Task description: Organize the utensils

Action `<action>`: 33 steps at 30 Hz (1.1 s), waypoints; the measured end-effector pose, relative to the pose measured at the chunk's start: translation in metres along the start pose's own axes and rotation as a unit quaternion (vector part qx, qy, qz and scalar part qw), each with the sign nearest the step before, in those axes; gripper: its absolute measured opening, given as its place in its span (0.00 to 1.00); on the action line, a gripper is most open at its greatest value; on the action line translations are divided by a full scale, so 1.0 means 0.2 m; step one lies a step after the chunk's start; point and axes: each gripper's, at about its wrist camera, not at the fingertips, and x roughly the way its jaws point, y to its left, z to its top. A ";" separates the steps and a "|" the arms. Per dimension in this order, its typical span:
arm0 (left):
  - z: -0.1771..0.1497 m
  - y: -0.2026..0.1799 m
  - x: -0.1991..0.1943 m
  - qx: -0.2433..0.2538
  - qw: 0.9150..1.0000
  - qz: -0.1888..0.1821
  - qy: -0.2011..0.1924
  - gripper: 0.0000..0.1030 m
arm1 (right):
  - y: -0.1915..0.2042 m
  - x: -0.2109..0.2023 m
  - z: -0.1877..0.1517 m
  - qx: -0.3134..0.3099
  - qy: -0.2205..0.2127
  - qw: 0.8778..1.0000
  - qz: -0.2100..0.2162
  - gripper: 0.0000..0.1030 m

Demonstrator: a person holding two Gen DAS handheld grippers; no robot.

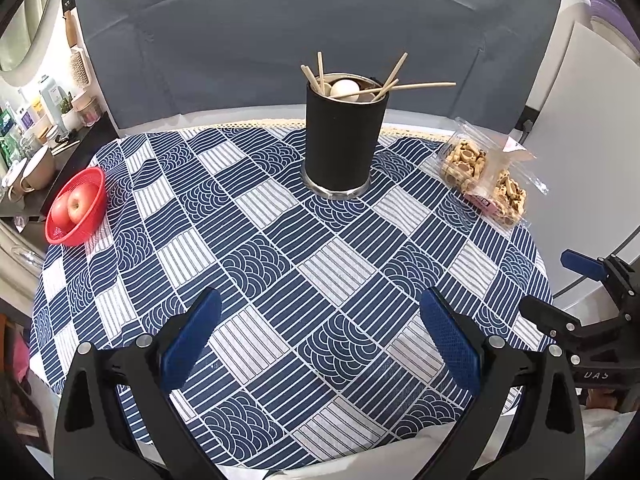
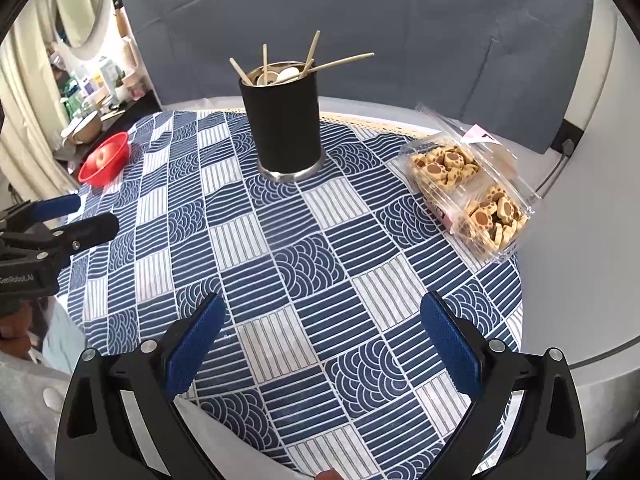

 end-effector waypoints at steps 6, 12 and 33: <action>0.00 0.02 -0.02 -0.004 1.000 0.003 -0.008 0.94 | -0.02 0.00 0.01 0.000 0.001 1.000 -0.003 0.91; 0.01 0.01 -0.02 -0.001 1.000 0.010 -0.013 0.94 | 0.02 -0.01 0.02 -0.021 -0.008 1.000 -0.014 0.91; 0.01 0.09 -0.02 -0.016 0.999 0.029 -0.007 0.94 | 0.03 -0.05 0.07 -0.032 -0.024 0.999 -0.028 0.91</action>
